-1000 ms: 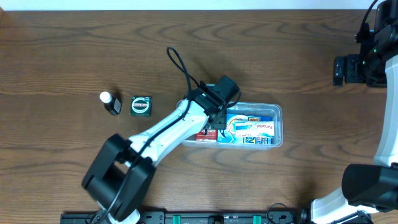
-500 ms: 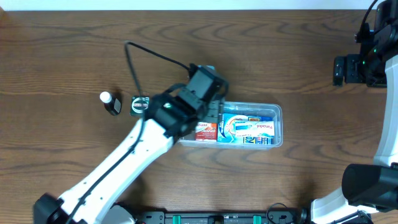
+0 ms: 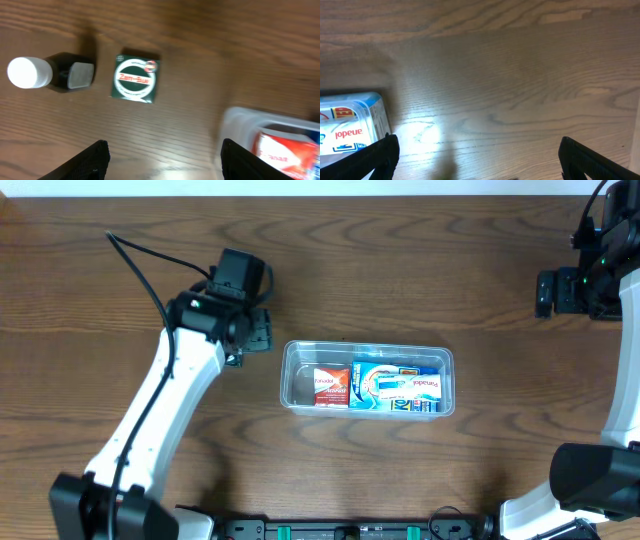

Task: Pack container
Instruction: 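Move left gripper to the green Zam-Buk tin and grasp it, then carry the green tin into the container beside the Panadol box, release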

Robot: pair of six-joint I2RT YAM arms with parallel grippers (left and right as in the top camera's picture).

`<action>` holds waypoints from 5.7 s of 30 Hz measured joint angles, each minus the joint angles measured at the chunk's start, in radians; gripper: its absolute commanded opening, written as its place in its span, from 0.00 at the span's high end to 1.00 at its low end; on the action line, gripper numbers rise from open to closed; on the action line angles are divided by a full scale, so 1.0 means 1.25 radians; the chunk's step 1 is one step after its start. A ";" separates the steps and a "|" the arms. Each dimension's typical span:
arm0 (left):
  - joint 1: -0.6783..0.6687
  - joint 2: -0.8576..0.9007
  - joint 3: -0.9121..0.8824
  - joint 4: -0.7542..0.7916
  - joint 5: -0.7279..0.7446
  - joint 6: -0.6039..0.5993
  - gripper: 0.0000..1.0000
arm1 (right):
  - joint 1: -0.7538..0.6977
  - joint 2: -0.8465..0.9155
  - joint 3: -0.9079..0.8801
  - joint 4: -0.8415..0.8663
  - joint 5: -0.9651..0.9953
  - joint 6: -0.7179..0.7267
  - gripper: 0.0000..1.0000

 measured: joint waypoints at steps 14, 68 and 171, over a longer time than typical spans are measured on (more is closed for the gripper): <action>0.126 0.188 0.000 0.062 0.061 0.105 0.23 | 0.000 0.000 0.000 0.000 0.000 0.000 0.01; 0.148 0.359 0.005 0.118 0.076 0.161 0.38 | 0.000 0.000 0.000 0.000 0.000 0.000 0.01; -0.372 0.216 0.139 -0.084 0.099 -0.273 0.09 | 0.000 0.000 0.000 0.000 0.000 0.000 0.01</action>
